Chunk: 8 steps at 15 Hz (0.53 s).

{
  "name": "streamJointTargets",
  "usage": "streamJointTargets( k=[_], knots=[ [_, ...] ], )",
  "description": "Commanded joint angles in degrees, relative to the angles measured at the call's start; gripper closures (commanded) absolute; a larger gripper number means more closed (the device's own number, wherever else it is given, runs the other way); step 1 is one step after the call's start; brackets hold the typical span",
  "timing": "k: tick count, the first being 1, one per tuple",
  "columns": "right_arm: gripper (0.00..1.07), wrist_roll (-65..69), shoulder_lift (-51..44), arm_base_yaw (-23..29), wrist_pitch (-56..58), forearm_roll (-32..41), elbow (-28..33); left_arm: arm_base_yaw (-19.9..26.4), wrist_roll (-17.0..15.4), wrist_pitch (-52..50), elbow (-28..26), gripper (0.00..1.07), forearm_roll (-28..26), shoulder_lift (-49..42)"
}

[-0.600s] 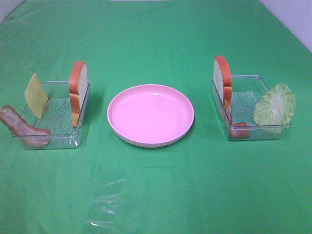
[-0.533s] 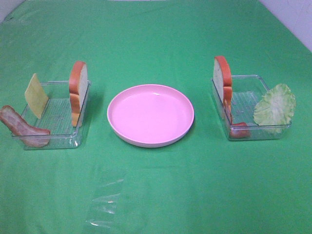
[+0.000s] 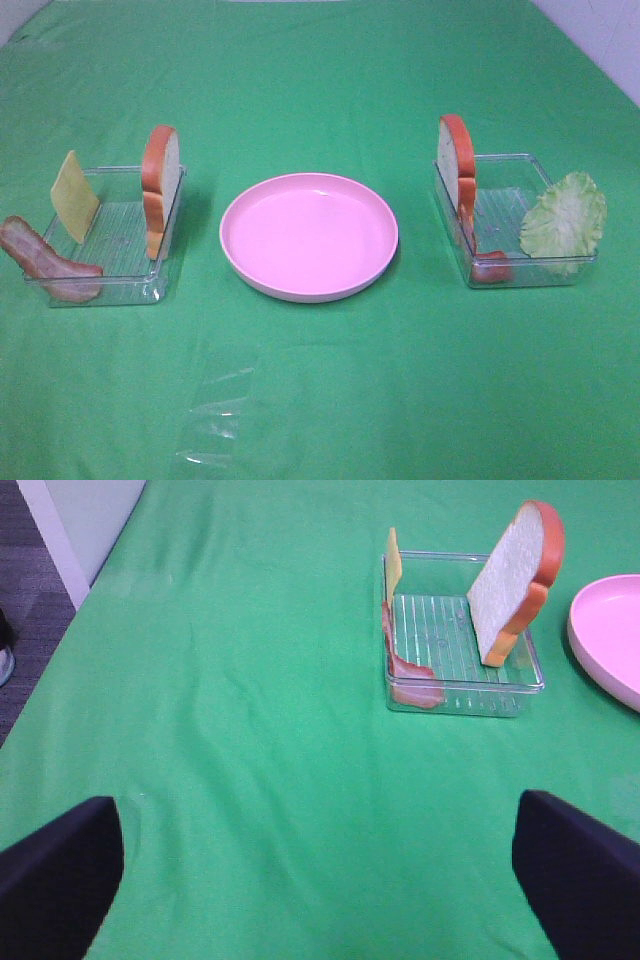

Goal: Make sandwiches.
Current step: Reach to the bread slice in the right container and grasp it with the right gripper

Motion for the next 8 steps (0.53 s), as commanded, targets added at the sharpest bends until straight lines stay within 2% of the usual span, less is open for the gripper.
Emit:
streamJointTargets(
  k=[1,5,8],
  knots=[
    [0.11,-0.11,-1.89,-0.29,-0.29,0.11,0.17,-0.23,0.00,-0.11,0.11,0.07,0.00,-0.17],
    [0.11,-0.11,-1.49,-0.29,-0.74,-0.11,-0.17,-0.23,0.00,-0.11,0.11,0.07,0.00,-0.17],
    [0.11,-0.11,2.81,-0.29,-3.27,-0.06,-1.83,-0.23,0.00,-0.11,0.11,0.07,0.00,-0.17]
  ],
)
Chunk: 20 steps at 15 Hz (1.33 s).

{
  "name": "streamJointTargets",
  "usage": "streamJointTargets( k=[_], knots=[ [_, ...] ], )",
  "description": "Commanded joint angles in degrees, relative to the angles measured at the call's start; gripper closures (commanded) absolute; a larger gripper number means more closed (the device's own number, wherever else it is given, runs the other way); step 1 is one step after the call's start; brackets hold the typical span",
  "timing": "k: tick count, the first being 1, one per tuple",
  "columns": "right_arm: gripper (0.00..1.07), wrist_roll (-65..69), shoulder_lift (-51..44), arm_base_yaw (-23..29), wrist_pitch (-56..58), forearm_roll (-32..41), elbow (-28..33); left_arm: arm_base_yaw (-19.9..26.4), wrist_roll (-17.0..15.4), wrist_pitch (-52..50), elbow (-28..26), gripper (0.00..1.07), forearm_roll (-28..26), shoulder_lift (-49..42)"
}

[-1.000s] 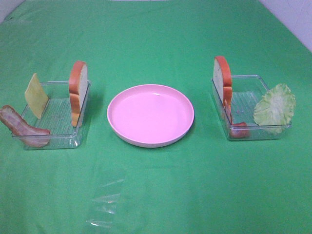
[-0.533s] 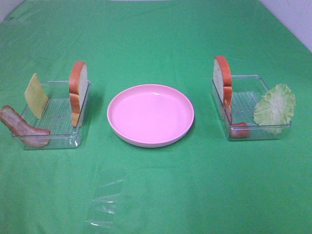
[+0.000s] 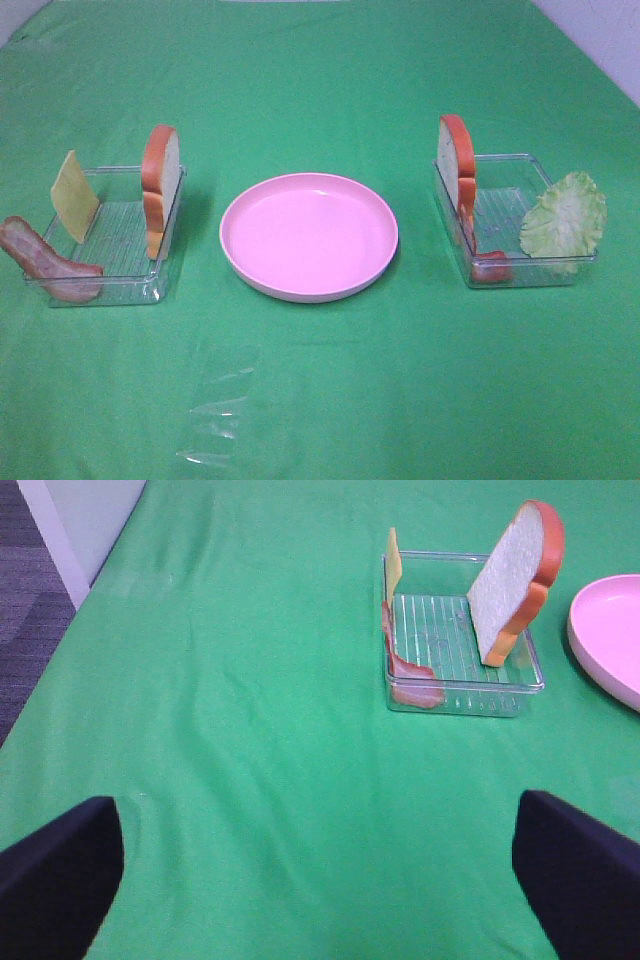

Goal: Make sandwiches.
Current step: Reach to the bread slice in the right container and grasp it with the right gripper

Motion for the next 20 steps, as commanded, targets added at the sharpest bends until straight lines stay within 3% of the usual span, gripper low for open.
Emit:
streamJointTargets(
  k=[1,3,5,13,14,17,20],
  knots=[
    [0.11,-0.11,4.07,-0.29,-4.18,0.11,-1.83,-0.23,0.00,-0.11,0.11,0.07,0.00,-0.17],
    [0.12,-0.11,13.06,-0.29,-13.69,0.63,-5.10,-0.23,0.00,-0.11,0.11,0.07,0.00,-0.17],
    [0.12,-0.11,19.94,-0.23,-15.07,0.63,-8.08,-0.23,0.00,-0.11,0.11,0.07,0.00,-0.17],
    [0.12,-1.49,56.32,-0.23,-9.45,3.95,-31.05,-0.23,0.00,-0.11,0.11,0.07,0.00,-0.17],
    [0.13,-3.21,65.66,-0.23,-7.68,6.02,-37.93,-0.23,0.00,-0.11,0.11,0.07,0.00,-0.17],
    [0.13,-4.13,76.49,-0.23,-5.04,9.11,-46.41,-0.23,0.00,-0.11,0.11,0.07,0.00,-0.17],
    [0.13,-4.70,85.31,5.67,-3.55,7.62,-53.51,-0.23,0.00,-0.11,0.11,0.07,0.00,-0.17]
  ],
)
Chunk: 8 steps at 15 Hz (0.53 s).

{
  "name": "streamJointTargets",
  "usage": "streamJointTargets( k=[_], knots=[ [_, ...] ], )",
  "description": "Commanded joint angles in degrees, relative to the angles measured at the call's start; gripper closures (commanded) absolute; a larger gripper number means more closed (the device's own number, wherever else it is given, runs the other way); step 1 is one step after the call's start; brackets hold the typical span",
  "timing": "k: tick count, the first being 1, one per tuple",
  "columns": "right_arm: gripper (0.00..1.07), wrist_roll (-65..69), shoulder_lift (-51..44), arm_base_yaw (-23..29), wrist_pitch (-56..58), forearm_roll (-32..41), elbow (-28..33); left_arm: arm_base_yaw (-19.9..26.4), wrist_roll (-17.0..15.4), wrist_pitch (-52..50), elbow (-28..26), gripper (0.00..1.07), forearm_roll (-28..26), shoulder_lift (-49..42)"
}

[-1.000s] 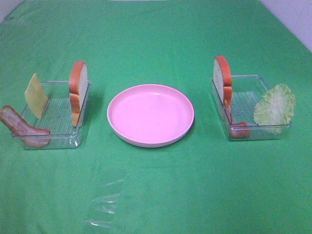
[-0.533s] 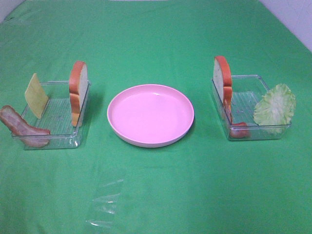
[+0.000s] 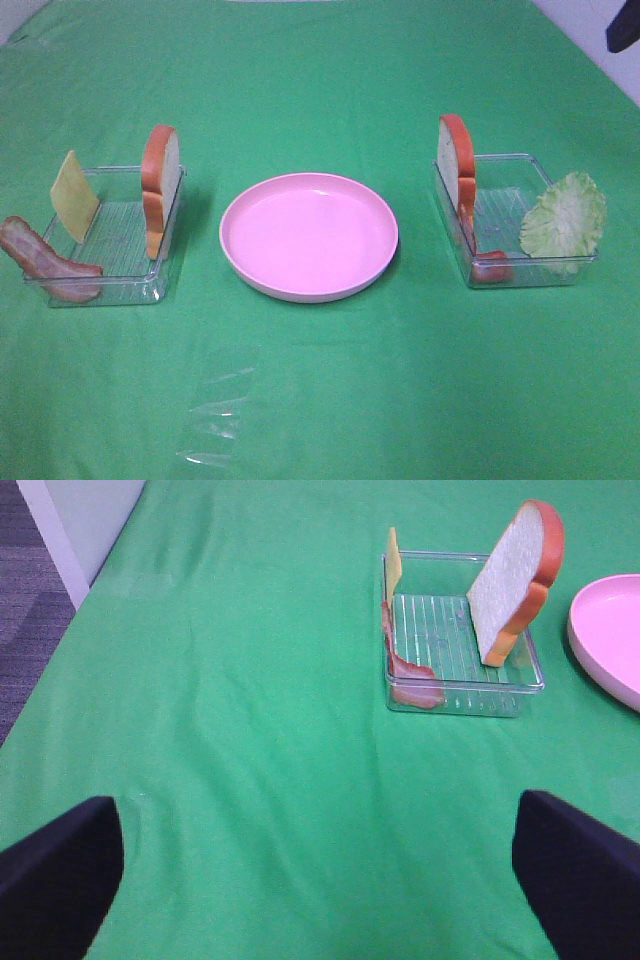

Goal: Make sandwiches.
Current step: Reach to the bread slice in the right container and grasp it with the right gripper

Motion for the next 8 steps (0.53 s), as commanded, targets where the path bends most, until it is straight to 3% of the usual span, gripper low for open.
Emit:
streamJointTargets(
  k=[1,5,8],
  knots=[
    [0.13,-0.34,5.84,6.36,0.97,-2.92,-4.76,-0.23,0.00,-0.11,0.11,0.07,0.00,-0.17],
    [0.14,5.73,16.50,14.95,1.09,-9.97,-12.83,-0.23,0.00,-0.11,0.11,0.07,0.00,-0.17],
    [0.14,6.70,22.57,15.13,2.01,-10.43,-17.19,-0.23,0.00,-0.11,0.11,0.07,0.00,-0.17]
  ],
)
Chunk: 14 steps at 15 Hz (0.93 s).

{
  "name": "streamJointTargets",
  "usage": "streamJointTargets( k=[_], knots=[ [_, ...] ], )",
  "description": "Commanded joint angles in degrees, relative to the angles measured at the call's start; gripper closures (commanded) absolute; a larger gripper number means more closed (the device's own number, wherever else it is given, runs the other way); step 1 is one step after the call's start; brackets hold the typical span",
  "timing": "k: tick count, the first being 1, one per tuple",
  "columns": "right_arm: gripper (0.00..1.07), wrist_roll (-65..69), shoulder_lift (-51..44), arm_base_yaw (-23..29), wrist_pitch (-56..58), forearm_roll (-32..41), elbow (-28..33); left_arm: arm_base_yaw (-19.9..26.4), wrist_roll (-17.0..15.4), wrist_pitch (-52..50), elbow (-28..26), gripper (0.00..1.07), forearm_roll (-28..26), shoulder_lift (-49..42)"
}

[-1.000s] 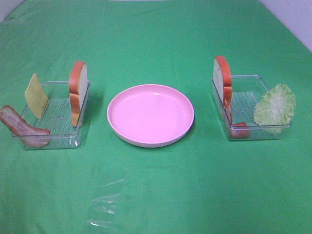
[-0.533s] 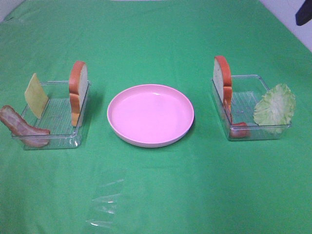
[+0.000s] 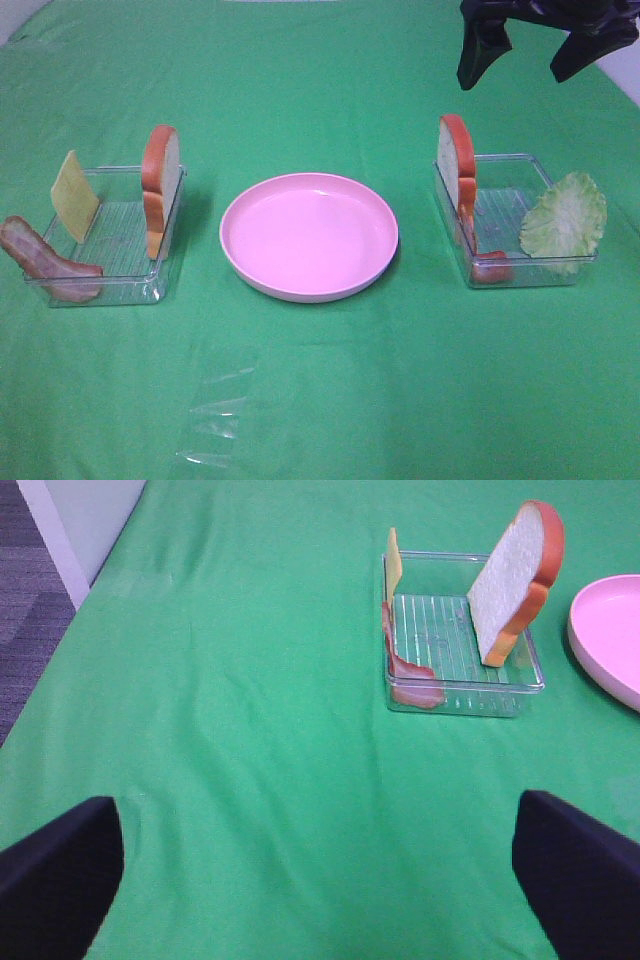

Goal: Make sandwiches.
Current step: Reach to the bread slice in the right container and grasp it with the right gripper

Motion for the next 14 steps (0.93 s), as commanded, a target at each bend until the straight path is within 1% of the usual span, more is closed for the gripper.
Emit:
streamJointTargets(
  k=[1,6,14],
  knots=[
    [0.14,0.92,3.38,0.11,0.63,-0.57,-2.58,-0.23,0.00,-0.11,0.11,0.07,0.00,-0.17],
    [0.14,3.95,12.49,0.11,-0.97,-0.17,-9.63,-0.23,0.00,-0.11,0.11,0.07,0.00,-0.17],
    [0.14,6.02,20.86,0.11,-4.30,2.12,-9.97,-0.23,0.00,-0.11,0.11,0.07,0.00,-0.17]
  ],
)
